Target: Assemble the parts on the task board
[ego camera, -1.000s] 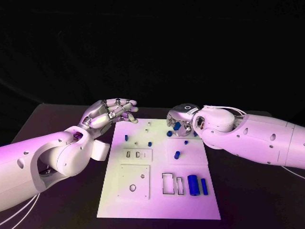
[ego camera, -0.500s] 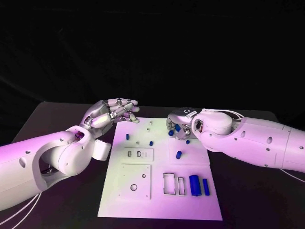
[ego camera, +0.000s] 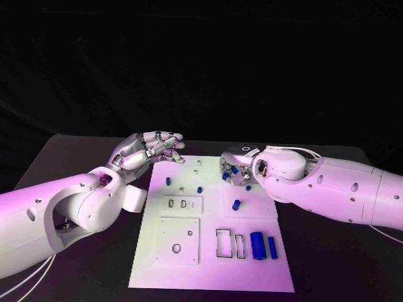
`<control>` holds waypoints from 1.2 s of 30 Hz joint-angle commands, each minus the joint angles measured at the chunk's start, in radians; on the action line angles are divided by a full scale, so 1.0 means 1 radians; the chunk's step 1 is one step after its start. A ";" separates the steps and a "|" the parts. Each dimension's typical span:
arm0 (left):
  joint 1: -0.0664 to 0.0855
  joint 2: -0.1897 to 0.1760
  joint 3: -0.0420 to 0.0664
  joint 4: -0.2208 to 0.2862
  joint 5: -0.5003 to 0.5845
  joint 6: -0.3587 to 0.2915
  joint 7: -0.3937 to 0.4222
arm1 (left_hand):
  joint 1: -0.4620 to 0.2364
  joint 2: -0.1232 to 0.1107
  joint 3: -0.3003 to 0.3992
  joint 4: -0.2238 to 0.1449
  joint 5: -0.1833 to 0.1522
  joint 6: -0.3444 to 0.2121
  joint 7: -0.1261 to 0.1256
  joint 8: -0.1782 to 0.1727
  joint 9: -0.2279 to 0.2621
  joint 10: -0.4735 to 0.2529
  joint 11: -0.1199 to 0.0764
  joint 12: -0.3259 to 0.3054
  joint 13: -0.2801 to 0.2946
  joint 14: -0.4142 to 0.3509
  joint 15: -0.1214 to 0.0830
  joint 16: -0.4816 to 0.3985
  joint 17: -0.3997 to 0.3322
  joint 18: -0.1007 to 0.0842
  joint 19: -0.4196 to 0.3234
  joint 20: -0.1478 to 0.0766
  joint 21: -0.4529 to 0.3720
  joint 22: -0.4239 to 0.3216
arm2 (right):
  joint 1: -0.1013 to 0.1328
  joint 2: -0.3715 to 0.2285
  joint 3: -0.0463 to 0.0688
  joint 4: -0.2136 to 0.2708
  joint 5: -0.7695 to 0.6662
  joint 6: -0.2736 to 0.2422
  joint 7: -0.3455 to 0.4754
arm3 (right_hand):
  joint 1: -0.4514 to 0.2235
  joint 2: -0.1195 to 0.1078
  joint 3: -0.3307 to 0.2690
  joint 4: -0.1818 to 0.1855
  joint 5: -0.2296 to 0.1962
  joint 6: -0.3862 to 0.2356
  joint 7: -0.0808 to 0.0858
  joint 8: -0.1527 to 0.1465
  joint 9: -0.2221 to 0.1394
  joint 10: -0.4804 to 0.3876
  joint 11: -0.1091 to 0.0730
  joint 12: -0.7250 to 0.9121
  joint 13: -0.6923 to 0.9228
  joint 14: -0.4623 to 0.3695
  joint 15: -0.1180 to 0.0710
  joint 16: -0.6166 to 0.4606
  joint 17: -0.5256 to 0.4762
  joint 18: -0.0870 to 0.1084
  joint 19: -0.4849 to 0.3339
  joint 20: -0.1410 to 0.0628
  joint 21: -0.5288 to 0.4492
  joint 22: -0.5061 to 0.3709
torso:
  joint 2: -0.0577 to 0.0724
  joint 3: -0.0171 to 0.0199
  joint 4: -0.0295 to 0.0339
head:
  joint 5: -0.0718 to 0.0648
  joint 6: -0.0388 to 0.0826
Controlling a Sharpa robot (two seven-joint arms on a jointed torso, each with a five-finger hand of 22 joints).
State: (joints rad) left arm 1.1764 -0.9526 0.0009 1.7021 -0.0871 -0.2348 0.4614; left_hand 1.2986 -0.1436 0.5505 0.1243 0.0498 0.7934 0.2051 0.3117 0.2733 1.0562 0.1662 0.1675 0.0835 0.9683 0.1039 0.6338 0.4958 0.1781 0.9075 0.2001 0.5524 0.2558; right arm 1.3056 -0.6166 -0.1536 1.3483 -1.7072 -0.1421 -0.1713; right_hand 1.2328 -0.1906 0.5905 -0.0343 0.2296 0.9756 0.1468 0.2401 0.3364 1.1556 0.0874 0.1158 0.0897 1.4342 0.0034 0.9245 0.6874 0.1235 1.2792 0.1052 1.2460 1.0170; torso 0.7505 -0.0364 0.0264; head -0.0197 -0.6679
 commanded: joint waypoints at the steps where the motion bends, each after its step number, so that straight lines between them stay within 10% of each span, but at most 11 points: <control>1: 0.001 0.004 0.001 -0.001 0.009 0.025 -0.002 | -0.009 0.001 0.000 0.007 0.001 -0.008 0.032 -0.003 0.001 -0.005 0.001 -0.006 0.000 -0.008 0.000 -0.007 -0.001 0.001 -0.009 -0.001 -0.005 -0.001 | -0.001 0.002 0.000 0.002 -0.009 -0.030 -0.003 | 0.016 0.030 0.022 0.008 -0.011 0.024 -0.008 0.021 0.019 0.023 -0.010 0.018 0.005 -0.006 -0.010 0.013 0.005 -0.017 0.010 -0.003 0.010 0.012 | 0.002 0.0009 -0.0005 | 0.001 -0.002; 12: 0.001 0.003 0.001 -0.007 0.011 0.027 -0.011 | -0.009 0.002 0.001 0.008 0.001 -0.008 0.033 -0.003 0.001 -0.005 0.001 -0.006 0.000 -0.009 0.000 -0.009 -0.002 0.001 -0.010 0.000 -0.006 -0.003 | -0.002 -0.005 0.000 0.010 -0.010 -0.124 -0.039 | 0.031 0.044 0.049 0.007 -0.014 0.043 -0.025 0.098 0.104 0.058 -0.028 0.055 0.021 -0.014 -0.024 0.021 -0.017 -0.016 0.005 -0.019 0.008 0.016 | 0.002 0.0003 -0.0005 | 0.003 -0.003; 36: 0.001 0.006 0.001 -0.009 0.070 -0.010 0.003 | -0.004 0.007 0.006 0.006 0.001 -0.006 0.032 -0.001 0.003 -0.003 0.000 -0.005 0.001 -0.006 -0.001 -0.013 -0.003 0.003 -0.009 0.001 -0.007 -0.005 | 0.020 0.068 0.006 -0.045 0.006 -0.237 -0.093 | 0.019 0.029 0.054 0.015 -0.013 0.026 -0.026 0.115 0.135 0.047 -0.027 0.054 0.020 -0.015 -0.024 0.024 -0.026 -0.015 0.000 -0.019 0.002 0.011 | 0.012 -0.0033 0.0088 | 0.006 0.013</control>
State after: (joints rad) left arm 1.1768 -0.9489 0.0009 1.6907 -0.0322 -0.2400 0.4494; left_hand 1.2987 -0.1436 0.5533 0.1271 0.0498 0.7900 0.2017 0.3118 0.2753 1.0563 0.1661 0.1676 0.0836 0.9683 0.1039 0.6272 0.4935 0.1780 0.9006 0.2000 0.5488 0.2519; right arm 1.3252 -0.5528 -0.1476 1.3078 -1.7034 -0.3541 -0.2487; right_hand 1.2548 -0.1645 0.6418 -0.0215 0.2118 1.0072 0.1197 0.2949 0.3652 1.2114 0.0592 0.1720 0.1106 1.4220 -0.0200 0.9510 0.6620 0.1237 1.2877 0.0855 1.2526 1.0292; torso 0.7593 -0.0383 0.0307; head -0.0125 -0.6553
